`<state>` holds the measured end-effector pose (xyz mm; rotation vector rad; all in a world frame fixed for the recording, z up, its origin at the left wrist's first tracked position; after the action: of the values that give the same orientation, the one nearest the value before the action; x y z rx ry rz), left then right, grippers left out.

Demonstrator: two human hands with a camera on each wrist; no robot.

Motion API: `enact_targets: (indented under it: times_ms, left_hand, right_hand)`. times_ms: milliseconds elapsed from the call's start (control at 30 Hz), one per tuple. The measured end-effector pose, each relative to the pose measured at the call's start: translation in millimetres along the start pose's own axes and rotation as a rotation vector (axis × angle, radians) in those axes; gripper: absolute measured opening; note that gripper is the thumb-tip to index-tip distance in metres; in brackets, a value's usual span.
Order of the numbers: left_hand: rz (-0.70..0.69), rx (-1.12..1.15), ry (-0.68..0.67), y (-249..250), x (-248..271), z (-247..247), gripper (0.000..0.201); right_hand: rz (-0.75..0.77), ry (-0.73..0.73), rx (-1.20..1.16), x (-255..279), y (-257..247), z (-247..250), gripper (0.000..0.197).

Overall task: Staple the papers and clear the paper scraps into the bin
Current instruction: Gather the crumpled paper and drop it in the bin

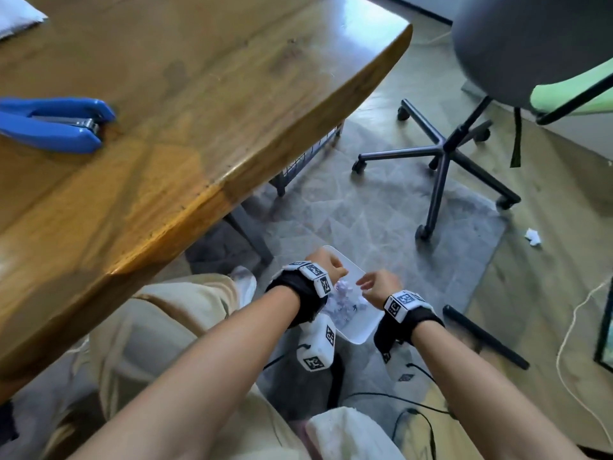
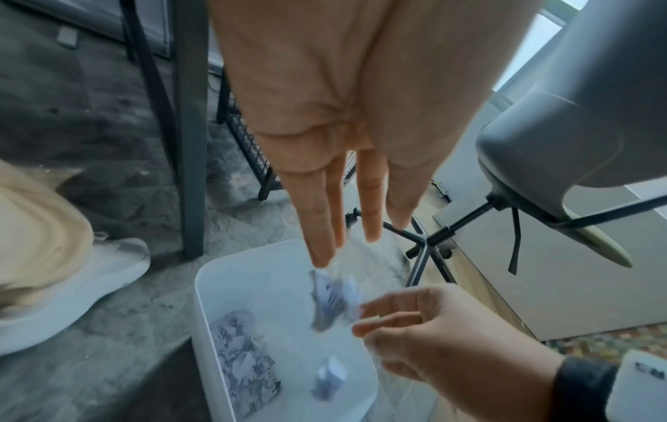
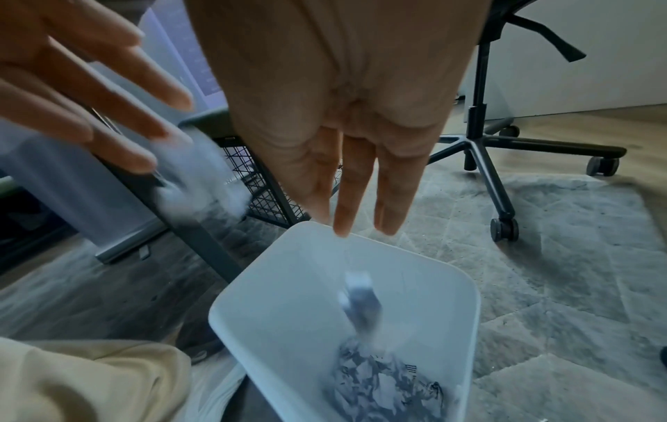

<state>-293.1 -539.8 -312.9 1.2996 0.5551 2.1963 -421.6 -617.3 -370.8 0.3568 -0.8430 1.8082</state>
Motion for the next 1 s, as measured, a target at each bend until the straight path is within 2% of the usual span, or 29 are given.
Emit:
enact_targets:
  times_ms: [100, 233, 400, 567, 667, 733, 767, 867, 1000]
  left_hand:
    - [0.021, 0.021, -0.012, -6, -1, 1, 0.029]
    - [-0.02, -0.095, 0.034, -16, -1, 17, 0.03]
    - [-0.023, -0.097, 0.09, -28, -1, 35, 0.026]
    - [-0.174, -0.367, 0.03, -16, 10, 43, 0.022]
    - [-0.235, -0.474, 0.037, -2, 21, 50, 0.016]
    - [-0.261, -0.506, 0.026, 7, 30, 55, 0.015]
    - [-0.266, -0.521, 0.012, 10, 36, 58, 0.019]
    - [-0.321, -0.52, -0.005, 25, 51, 72, 0.038]
    - [-0.43, -0.483, 0.046, 48, 92, 98, 0.039]
  right_hand:
    - [-0.027, 0.052, -0.038, -2, -3, 6, 0.034]
    - [-0.022, 0.053, -0.055, -6, -5, 4, 0.033]
    - [-0.003, 0.03, -0.014, -3, -9, 5, 0.015]
    - [0.031, -0.042, 0.029, 3, -22, 8, 0.027]
    - [0.085, -0.045, 0.09, 10, -39, 11, 0.026]
    - [0.109, -0.06, 0.161, 17, -53, 13, 0.017]
    - [0.122, -0.085, 0.196, 23, -60, 14, 0.017]
    - [0.176, -0.143, 0.287, 42, -87, 21, 0.036]
    - [0.334, -0.1, 0.379, 76, -146, 58, 0.029]
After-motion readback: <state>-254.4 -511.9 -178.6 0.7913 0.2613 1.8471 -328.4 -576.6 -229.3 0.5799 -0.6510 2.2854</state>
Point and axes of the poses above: each hand's wrist, its own x-axis away from the middle knuckle, its own z-axis out of the back of the hand, y = z × x, the point moved 8 cm from there along -x, towards the middle knuckle, and after that the axes turned 5 degrees about y, right-handed, at the moved point
